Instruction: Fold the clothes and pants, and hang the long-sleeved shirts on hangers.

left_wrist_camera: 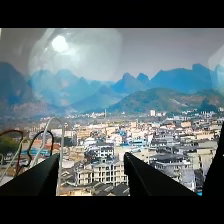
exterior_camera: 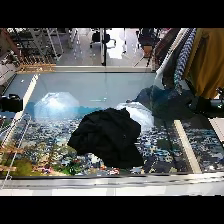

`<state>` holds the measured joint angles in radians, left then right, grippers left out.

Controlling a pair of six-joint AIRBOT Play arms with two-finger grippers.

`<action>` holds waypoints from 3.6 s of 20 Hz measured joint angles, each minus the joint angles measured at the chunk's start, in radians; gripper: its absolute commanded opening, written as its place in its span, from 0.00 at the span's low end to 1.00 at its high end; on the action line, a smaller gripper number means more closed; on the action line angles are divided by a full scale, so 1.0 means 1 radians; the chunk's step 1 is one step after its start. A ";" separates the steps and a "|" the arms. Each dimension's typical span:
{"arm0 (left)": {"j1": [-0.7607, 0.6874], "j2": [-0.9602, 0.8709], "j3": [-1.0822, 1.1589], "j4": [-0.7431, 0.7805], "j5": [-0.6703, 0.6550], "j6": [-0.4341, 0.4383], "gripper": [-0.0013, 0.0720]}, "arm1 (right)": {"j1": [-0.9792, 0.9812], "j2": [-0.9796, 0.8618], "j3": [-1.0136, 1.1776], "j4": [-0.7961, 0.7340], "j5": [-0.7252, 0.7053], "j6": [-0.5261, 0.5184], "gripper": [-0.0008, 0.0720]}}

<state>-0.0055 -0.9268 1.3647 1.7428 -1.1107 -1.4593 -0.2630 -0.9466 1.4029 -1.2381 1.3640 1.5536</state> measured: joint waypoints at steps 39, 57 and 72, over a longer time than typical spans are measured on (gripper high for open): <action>-0.263 -0.117 -0.386 -0.478 0.060 0.122 0.90 | 0.391 -0.037 -0.406 0.226 -0.092 -0.267 0.85; -0.268 -0.543 -0.305 -0.483 0.248 0.206 0.05 | 0.871 -0.503 -0.321 -0.187 -0.565 -0.229 0.07; -0.031 -0.151 0.335 -0.700 -0.193 0.246 0.05 | 0.873 -0.108 0.326 -0.488 0.008 -0.089 0.07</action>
<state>-0.0368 -1.0775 1.6997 1.0424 -1.3041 -1.2133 0.6098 -1.0550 1.7287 -1.7260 1.3724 1.4643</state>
